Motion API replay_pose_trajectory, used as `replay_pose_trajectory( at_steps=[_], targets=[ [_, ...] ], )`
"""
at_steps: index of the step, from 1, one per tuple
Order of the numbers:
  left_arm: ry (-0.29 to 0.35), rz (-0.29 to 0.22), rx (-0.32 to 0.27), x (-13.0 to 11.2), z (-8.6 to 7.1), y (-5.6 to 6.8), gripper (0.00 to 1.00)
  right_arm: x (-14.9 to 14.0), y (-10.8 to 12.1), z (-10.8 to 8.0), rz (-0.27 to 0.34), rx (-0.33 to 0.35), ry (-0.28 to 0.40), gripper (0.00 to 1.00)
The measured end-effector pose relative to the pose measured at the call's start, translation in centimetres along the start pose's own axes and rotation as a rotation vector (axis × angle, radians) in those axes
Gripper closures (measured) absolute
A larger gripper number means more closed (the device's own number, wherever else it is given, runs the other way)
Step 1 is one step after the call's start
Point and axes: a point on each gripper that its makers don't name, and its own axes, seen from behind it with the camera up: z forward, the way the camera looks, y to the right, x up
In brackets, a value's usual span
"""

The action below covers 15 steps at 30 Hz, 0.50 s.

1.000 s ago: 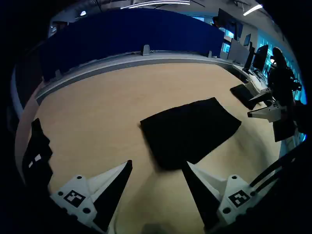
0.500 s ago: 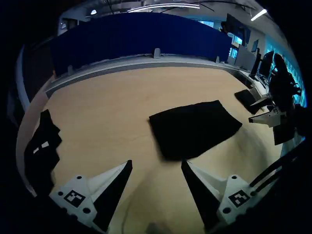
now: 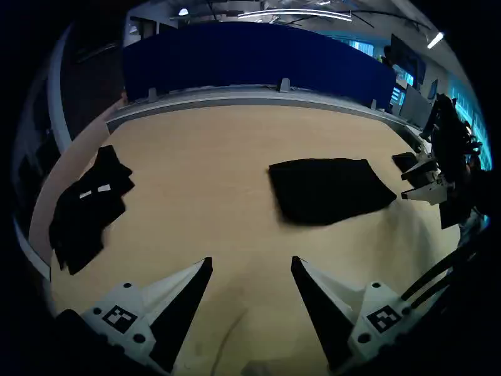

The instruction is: Fold towel

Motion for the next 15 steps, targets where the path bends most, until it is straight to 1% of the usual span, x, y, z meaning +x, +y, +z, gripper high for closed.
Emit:
replay_pose_trajectory(
  at_steps=[6, 8, 10, 15],
  targets=[
    [-0.013, -0.022, 0.042, -2.2, -2.1, -0.7, 0.07, -0.4, -0.2, 0.6, -0.055, 0.036, -0.027, 0.01],
    [-0.017, -0.03, 0.055, -2.9, -2.7, -1.0, 0.07, -0.6, -0.3, 0.8, -0.069, 0.05, -0.035, 0.04],
    [-0.019, -0.04, 0.066, -3.4, -3.3, -1.1, 0.07, -0.8, -0.5, 1.0, -0.083, 0.06, -0.043, 0.1],
    [-0.02, -0.064, 0.087, -4.3, -4.5, -1.4, 0.07, -1.4, -0.7, 1.5, -0.11, 0.08, -0.068, 0.2]
  ],
)
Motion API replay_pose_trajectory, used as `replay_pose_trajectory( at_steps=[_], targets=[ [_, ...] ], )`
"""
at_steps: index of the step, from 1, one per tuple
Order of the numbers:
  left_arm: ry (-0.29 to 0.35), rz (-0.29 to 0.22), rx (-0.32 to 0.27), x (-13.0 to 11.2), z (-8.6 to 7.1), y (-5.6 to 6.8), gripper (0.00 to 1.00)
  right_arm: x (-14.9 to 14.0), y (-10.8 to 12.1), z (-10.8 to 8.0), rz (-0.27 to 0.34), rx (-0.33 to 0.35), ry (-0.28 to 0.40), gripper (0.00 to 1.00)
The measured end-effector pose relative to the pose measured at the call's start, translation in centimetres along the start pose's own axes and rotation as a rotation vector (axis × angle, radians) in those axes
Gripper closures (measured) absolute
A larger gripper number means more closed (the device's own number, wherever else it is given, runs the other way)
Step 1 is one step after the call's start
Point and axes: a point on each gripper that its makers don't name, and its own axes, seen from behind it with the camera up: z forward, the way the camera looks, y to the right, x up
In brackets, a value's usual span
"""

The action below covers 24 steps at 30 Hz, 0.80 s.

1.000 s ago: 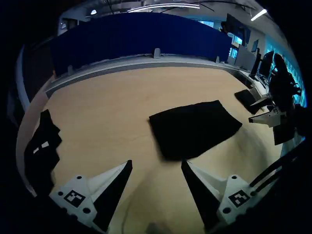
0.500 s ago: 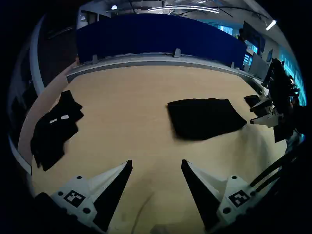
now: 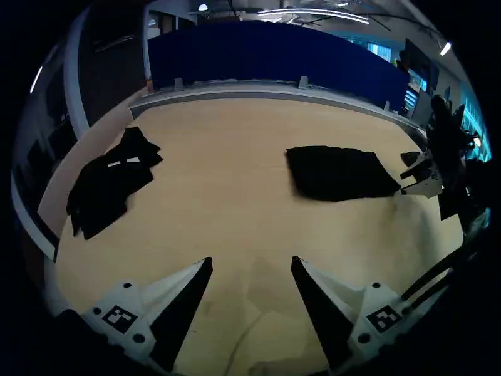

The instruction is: Fold towel

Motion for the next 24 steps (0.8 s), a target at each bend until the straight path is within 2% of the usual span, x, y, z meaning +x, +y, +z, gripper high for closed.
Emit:
replay_pose_trajectory(
  at_steps=[7, 9, 13, 19, 23, 24],
  targets=[
    [-0.002, -0.019, 0.022, -1.1, -1.3, -0.4, 0.07, -0.6, -0.4, 0.5, -0.019, 0.023, -0.024, 0.39],
    [-0.003, -0.02, 0.026, -1.3, -1.6, -0.5, 0.07, -0.8, -0.4, 0.6, -0.022, 0.026, -0.029, 0.49],
    [-0.006, -0.018, 0.03, -1.8, -2.0, -0.6, 0.06, -1.0, -0.3, 0.7, -0.024, 0.028, -0.037, 0.59],
    [-0.014, -0.025, 0.036, -2.3, -2.4, -0.9, 0.07, -1.2, -0.4, 0.9, -0.026, 0.036, -0.042, 0.66],
    [-0.015, -0.027, 0.036, -2.4, -2.4, -0.9, 0.07, -1.2, -0.1, 1.1, -0.028, 0.023, -0.038, 0.81],
    [-0.015, -0.026, 0.035, -2.4, -2.4, -0.9, 0.07, -1.2, -0.1, 1.1, -0.027, 0.023, -0.038, 0.82]
  ],
)
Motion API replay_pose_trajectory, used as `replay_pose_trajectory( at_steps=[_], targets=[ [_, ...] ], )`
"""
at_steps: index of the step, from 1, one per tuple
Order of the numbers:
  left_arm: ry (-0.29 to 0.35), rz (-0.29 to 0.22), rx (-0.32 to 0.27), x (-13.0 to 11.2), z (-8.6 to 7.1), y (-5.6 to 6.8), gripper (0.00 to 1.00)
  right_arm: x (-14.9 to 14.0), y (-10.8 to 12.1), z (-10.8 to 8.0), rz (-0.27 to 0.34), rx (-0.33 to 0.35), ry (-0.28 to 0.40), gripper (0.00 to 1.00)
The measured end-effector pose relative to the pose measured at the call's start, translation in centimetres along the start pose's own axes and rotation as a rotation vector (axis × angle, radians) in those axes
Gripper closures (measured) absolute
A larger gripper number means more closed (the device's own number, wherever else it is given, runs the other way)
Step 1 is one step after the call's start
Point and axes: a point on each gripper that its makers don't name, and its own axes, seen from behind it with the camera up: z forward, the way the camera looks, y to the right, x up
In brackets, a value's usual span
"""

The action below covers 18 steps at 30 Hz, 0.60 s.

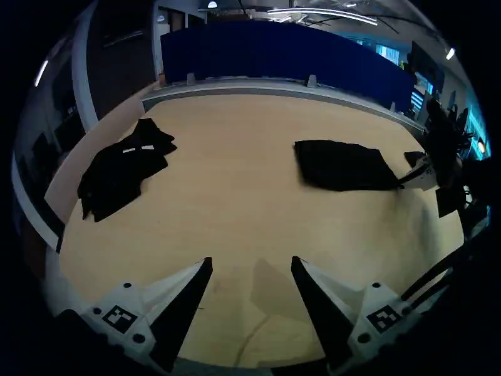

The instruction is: Fold towel

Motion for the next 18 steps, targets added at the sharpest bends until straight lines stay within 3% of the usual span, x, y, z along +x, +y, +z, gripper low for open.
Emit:
replay_pose_trajectory(
  at_steps=[7, 18],
  targets=[
    [-0.001, 0.001, -0.008, 0.2, 0.2, 0.2, 0.07, 0.2, 0.1, -0.1, -0.002, -0.004, 0.007, 0.95],
    [-0.001, 0.002, -0.017, 0.4, 0.5, 0.2, 0.07, 1.8, 0.2, -0.7, -0.013, -0.015, 0.044, 0.96]
  ],
)
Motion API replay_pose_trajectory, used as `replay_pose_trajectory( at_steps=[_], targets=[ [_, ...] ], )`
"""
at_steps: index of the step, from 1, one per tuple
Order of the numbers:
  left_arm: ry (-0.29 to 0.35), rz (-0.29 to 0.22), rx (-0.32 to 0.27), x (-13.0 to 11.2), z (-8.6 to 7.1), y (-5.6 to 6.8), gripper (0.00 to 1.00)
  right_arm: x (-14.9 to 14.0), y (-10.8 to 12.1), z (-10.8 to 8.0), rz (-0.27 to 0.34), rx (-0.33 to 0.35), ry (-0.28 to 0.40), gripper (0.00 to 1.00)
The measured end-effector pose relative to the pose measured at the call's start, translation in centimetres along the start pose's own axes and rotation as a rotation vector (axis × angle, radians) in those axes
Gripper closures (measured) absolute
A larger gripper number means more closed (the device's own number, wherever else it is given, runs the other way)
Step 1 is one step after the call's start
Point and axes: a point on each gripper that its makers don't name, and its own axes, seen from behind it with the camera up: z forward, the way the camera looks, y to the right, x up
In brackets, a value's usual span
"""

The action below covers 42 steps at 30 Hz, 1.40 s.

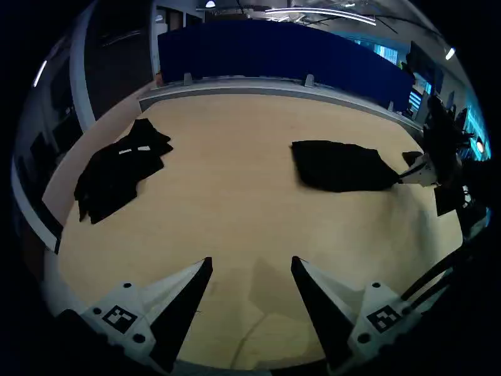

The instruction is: Fold towel

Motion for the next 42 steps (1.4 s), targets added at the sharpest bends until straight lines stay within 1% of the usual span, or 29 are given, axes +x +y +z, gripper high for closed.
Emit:
replay_pose_trajectory(
  at_steps=[6, 17, 20, 26, 32, 37, 42],
  targets=[
    [0.003, -0.001, -0.008, 0.2, -0.1, 0.1, 0.07, 2.7, -0.1, -1.2, -0.024, -0.008, 0.045, 0.96],
    [0.016, -0.004, -0.018, 0.8, -0.3, 0.0, 0.07, 9.5, -0.3, -3.6, -0.086, -0.021, 0.149, 0.96],
    [0.017, -0.002, -0.024, 0.9, -0.4, 0.2, 0.07, 10.5, -0.3, -3.9, -0.102, -0.019, 0.158, 0.96],
    [0.022, 0.001, -0.039, 1.0, -0.4, 0.9, 0.07, 10.6, -0.3, -3.6, -0.127, -0.02, 0.141, 0.96],
    [0.03, 0.004, -0.047, 1.2, -0.3, 1.1, 0.06, 11.3, -0.7, -3.3, -0.153, -0.01, 0.135, 0.96],
    [0.042, -0.001, -0.051, 1.5, -0.4, 1.2, 0.07, 12.5, -1.2, -2.7, -0.194, 0.004, 0.129, 0.96],
    [0.058, -0.014, -0.053, 1.9, -0.5, 1.2, 0.07, 14.3, -2.1, -1.7, -0.248, 0.026, 0.122, 0.96]
  ],
)
